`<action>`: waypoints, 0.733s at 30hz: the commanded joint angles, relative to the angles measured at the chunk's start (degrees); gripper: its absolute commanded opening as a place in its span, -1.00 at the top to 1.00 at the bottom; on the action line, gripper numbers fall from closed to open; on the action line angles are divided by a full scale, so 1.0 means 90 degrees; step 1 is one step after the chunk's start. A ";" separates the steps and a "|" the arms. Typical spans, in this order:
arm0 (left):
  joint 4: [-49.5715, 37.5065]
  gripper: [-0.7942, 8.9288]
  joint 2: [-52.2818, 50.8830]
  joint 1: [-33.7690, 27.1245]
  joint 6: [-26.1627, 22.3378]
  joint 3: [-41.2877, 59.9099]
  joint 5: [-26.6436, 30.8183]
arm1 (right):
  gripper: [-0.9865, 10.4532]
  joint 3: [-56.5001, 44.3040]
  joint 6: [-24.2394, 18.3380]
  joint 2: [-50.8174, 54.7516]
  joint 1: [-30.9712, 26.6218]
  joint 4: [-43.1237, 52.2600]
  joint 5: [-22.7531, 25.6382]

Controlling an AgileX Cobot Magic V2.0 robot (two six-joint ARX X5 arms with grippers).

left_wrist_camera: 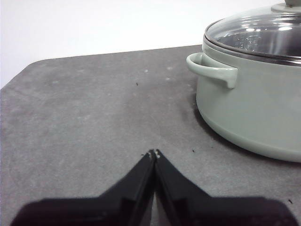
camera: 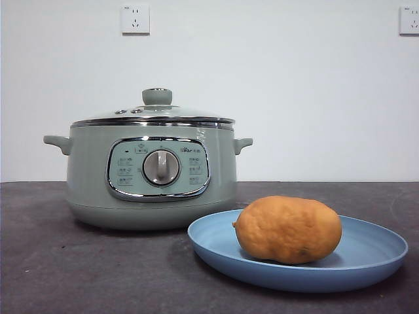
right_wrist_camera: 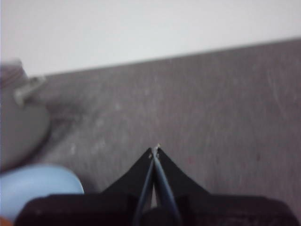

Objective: Take the potato out from the steamer,put the potato on the plate,close the lid

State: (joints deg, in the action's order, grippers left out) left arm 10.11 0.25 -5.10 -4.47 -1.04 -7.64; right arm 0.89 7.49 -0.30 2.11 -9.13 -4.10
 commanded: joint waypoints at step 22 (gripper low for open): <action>-0.0019 0.84 -0.0017 -0.0019 0.0000 0.0100 0.0005 | 0.83 -0.0053 0.0231 0.0027 -0.0019 -0.0124 0.0158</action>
State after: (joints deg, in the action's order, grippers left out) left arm 10.11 0.25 -5.10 -4.47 -1.04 -7.64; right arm 0.95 9.10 -0.23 2.11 -9.80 -2.83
